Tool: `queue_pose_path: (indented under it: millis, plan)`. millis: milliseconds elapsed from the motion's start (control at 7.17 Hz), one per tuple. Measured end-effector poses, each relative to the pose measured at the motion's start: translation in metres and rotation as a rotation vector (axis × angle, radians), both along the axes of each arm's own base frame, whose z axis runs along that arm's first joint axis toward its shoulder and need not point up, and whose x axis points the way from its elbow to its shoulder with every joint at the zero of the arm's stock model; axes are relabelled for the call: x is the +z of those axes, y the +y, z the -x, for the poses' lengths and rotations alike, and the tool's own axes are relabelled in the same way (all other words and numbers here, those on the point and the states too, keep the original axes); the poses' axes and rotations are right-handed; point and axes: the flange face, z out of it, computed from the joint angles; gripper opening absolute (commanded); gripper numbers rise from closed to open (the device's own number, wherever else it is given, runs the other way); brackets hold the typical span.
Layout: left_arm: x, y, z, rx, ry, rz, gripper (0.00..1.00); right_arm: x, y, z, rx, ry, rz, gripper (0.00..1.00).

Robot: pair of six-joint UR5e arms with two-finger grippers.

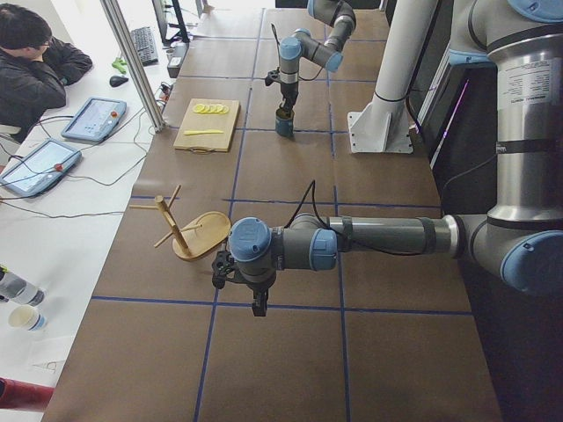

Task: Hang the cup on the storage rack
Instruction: 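Carry the teal mug with the right gripper to the table center, then release the mug and withdraw the right gripper away from it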

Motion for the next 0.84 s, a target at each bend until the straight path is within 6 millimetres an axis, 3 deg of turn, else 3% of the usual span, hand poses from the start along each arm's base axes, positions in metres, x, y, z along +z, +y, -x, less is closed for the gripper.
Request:
queue_pose_path:
  millis: [279, 418, 558, 836]
  plan:
    - [-0.002, 0.000, 0.000, 0.000, 0.000, -0.004, 1.00, -0.008, -0.002, -0.003, -0.021, -0.012, -0.023, 1.00]
    - [-0.002, 0.000, 0.000, -0.001, 0.000, -0.006, 1.00, -0.017, -0.013, -0.016, -0.031, -0.035, -0.034, 1.00]
    - [-0.003, -0.001, 0.000, -0.001, 0.000, -0.009, 1.00, -0.026, -0.031, -0.042, -0.042, -0.062, -0.039, 1.00]
    - [-0.006, -0.002, 0.000, -0.001, 0.000, -0.015, 1.00, -0.036, -0.063, -0.116, -0.101, -0.058, -0.104, 1.00]
